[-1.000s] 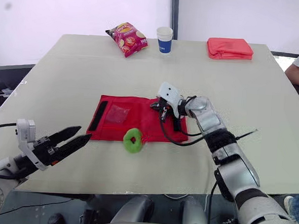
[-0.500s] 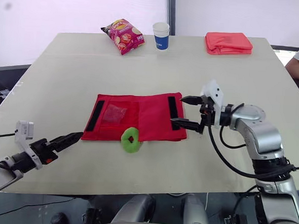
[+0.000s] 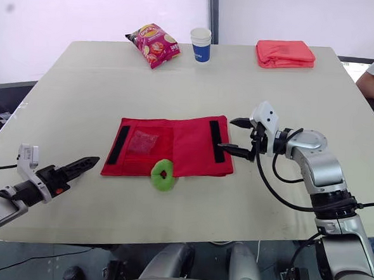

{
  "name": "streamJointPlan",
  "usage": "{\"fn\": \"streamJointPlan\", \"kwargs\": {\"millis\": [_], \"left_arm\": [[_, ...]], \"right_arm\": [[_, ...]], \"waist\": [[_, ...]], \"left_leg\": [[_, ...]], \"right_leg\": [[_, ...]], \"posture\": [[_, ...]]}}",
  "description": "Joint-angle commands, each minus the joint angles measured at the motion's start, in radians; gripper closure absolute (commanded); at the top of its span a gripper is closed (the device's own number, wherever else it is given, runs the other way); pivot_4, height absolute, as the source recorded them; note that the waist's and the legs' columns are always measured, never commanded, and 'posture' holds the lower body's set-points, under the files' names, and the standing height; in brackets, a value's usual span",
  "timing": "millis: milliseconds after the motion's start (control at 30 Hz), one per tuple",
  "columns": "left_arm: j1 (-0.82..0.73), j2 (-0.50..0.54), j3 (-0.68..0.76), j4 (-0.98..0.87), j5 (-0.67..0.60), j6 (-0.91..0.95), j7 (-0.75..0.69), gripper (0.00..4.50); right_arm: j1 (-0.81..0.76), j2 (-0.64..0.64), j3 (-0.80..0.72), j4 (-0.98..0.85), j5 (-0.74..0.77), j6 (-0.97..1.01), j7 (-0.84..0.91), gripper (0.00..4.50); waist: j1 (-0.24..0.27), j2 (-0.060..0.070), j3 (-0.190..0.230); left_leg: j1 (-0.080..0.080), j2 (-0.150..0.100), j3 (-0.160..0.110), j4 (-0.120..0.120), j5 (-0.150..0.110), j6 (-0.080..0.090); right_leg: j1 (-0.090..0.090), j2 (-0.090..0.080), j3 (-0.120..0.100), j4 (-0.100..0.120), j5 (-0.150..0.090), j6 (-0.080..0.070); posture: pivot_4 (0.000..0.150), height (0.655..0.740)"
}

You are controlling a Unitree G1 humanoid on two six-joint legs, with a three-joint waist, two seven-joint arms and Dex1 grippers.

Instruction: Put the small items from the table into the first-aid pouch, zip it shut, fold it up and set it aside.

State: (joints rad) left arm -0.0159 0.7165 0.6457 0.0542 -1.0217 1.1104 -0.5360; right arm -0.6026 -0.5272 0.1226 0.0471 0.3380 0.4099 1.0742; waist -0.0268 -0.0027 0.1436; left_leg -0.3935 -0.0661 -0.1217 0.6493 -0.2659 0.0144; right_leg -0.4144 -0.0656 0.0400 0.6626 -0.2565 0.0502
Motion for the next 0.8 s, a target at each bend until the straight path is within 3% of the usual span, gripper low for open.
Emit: {"fn": "streamJointPlan", "kwargs": {"millis": [33,133,267,467,800], "left_arm": [[0.01,-0.063,0.003,-0.083,-0.113,0.11,0.063,0.0],[0.029,-0.118,0.045,-0.15,-0.216,0.166,0.154,0.0],[0.167,-0.221,0.113,-0.298,-0.426,0.151,0.373,0.0],[0.277,-0.292,0.036,-0.42,-0.664,0.007,0.649,0.0],[0.303,-0.428,-0.121,-0.482,-0.705,-0.267,0.809,0.0]], "right_arm": [[-0.001,-0.009,-0.017,-0.062,0.034,0.007,0.018,0.03],[0.013,-0.019,-0.029,-0.094,0.053,0.025,0.025,0.03],[0.064,-0.056,-0.054,-0.235,0.124,-0.006,0.096,0.03],[0.084,-0.063,-0.065,-0.354,0.202,-0.021,0.127,0.03],[0.002,-0.062,-0.097,-0.434,0.316,0.035,0.083,0.03]], "waist": [[0.004,0.0,0.0],[0.01,0.0,0.0],[0.01,0.0,0.0],[0.014,0.0,0.0],[0.033,0.0,-0.001]], "left_leg": [[0.0,0.0,0.0,0.0,0.0,0.0],[0.0,0.0,0.0,0.001,0.0,0.0],[-0.001,0.0,0.0,0.001,0.0,0.0],[0.0,0.001,0.0,0.001,0.0,0.0],[0.001,-0.001,0.0,0.002,0.0,0.0]], "right_leg": [[0.0,-0.001,0.0,0.0,0.0,0.0],[0.0,-0.001,0.001,0.0,0.0,0.0],[0.0,-0.001,0.002,0.0,0.0,0.0],[0.001,-0.001,0.003,0.0,0.0,0.0],[0.003,-0.002,0.002,0.0,0.0,0.0]], "posture": [[0.15,0.74],[0.15,0.74],[0.15,0.74],[0.15,0.74],[0.15,0.74]]}}
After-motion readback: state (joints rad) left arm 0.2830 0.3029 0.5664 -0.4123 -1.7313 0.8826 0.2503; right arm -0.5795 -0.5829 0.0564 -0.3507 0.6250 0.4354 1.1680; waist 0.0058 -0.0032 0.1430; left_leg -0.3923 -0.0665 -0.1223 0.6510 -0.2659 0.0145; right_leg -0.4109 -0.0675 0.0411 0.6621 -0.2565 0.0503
